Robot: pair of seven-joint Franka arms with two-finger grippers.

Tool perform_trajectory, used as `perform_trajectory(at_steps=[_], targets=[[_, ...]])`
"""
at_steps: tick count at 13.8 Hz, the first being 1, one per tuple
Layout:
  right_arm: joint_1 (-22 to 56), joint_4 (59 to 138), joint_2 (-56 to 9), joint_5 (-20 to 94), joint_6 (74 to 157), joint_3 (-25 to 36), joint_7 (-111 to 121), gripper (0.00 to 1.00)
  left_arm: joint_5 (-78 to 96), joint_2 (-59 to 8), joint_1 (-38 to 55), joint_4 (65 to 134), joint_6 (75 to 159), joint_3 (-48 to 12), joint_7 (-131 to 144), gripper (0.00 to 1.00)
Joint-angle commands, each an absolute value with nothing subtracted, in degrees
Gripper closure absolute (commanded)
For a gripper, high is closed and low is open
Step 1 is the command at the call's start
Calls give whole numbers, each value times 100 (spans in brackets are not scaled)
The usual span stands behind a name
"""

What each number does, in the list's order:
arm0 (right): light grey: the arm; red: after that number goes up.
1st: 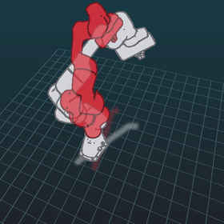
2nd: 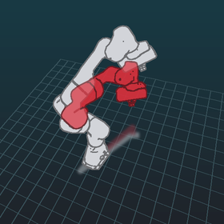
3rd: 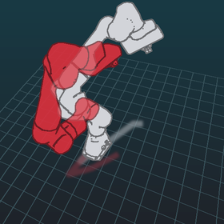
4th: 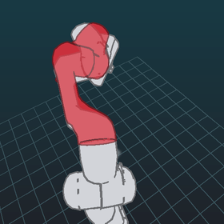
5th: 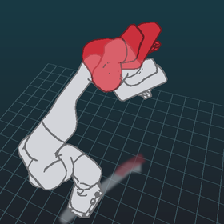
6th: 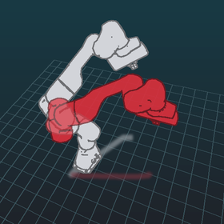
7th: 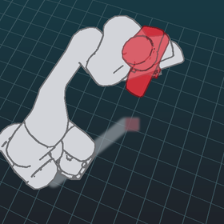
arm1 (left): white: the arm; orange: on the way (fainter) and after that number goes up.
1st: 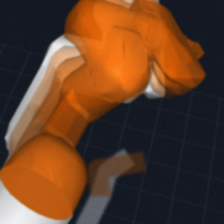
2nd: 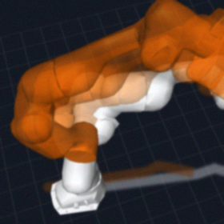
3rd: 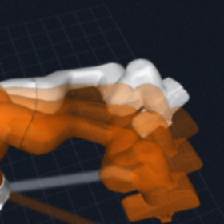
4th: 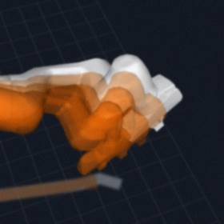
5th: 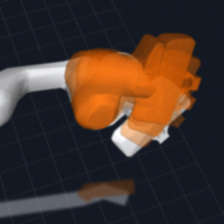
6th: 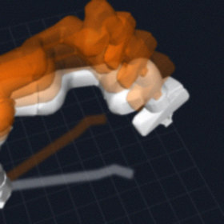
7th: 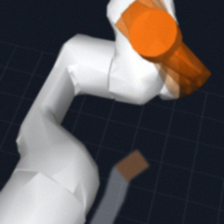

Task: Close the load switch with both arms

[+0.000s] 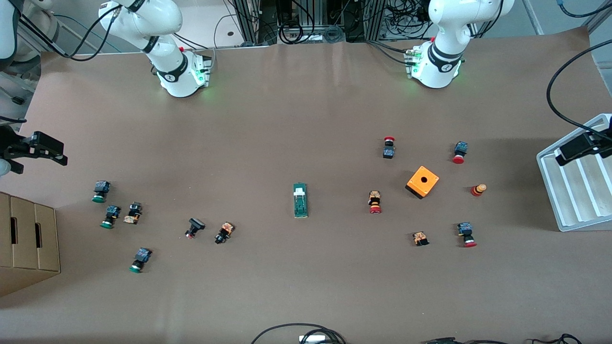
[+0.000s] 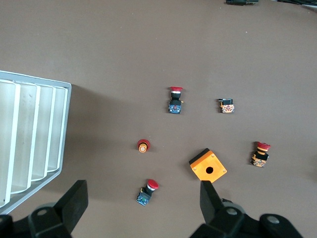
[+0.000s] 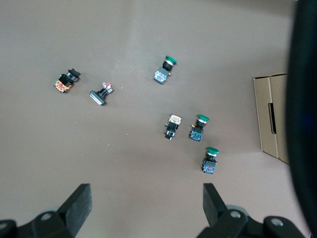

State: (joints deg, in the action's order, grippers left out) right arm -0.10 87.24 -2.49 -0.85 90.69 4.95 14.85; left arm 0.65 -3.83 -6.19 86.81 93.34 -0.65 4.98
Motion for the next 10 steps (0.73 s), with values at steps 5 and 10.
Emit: perform_trajectory(at_steps=[5,10], targets=[[79,8613,-325,-141,9070,510,1521,0,158,-360,-624,8640,9299,-53,413,0],[149,8657,-325,-333,9026,510,1512,0,158,-395,-572,8473,9299,-79,413,0]])
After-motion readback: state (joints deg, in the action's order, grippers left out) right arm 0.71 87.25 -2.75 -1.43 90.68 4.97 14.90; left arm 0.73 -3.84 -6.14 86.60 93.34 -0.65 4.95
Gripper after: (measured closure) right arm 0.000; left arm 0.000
